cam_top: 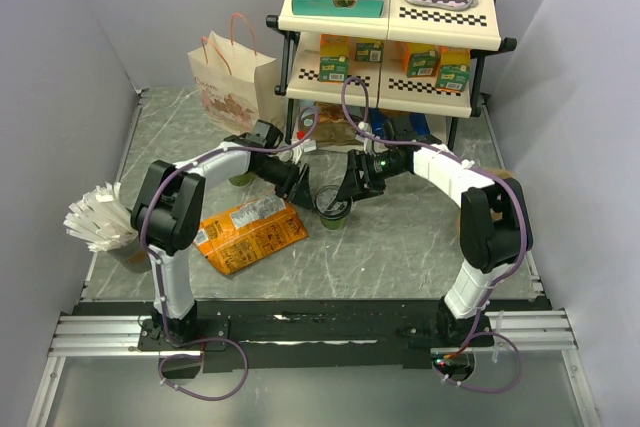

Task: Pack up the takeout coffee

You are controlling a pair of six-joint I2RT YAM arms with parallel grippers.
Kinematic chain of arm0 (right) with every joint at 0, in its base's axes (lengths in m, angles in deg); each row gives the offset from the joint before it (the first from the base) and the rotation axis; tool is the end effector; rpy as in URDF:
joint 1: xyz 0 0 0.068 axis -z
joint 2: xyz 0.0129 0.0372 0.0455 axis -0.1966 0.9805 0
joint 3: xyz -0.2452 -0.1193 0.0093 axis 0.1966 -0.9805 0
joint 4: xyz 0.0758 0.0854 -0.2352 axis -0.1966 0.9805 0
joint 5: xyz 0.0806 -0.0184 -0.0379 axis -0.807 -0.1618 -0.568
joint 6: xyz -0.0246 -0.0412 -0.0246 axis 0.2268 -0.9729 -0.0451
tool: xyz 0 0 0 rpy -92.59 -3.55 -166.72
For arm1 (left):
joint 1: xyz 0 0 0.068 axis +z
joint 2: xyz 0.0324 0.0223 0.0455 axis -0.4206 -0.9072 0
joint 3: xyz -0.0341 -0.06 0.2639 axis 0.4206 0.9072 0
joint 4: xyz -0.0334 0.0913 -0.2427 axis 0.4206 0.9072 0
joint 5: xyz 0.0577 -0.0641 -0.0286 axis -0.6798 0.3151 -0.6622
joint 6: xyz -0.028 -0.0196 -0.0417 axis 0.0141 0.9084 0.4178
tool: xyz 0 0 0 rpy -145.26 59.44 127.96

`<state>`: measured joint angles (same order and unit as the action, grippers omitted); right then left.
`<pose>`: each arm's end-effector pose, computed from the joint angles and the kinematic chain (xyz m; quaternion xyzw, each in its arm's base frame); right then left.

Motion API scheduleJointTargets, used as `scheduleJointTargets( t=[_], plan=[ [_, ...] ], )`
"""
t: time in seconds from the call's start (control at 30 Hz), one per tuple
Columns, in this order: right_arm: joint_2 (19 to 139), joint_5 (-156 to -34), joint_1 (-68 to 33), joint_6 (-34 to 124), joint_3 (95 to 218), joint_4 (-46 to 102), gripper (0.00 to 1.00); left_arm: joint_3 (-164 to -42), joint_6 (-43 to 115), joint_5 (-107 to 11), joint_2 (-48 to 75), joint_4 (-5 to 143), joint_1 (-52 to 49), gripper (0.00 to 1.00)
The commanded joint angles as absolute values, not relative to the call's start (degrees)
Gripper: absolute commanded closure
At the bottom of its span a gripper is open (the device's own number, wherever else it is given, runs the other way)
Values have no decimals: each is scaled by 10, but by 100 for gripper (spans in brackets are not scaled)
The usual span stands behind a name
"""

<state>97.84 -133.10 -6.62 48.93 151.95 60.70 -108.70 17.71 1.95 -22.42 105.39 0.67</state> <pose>0.3302 0.1342 0.2225 -0.1512 0.8846 0.4243 0.1213 0.3419 -0.1868 0.1895 0.3206 0.8012 -0.4961 0.0960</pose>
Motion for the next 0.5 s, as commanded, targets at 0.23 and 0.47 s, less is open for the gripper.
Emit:
scheduleJointTargets(
  t=[0.23,0.47],
  plan=[
    [977,-1345,-70,500,1529,597,33,-1112,197,30,-234,1008,-6,35],
    [980,-1349,-70,502,1531,595,33,-1107,205,43,-212,1005,-5,35]
  ],
)
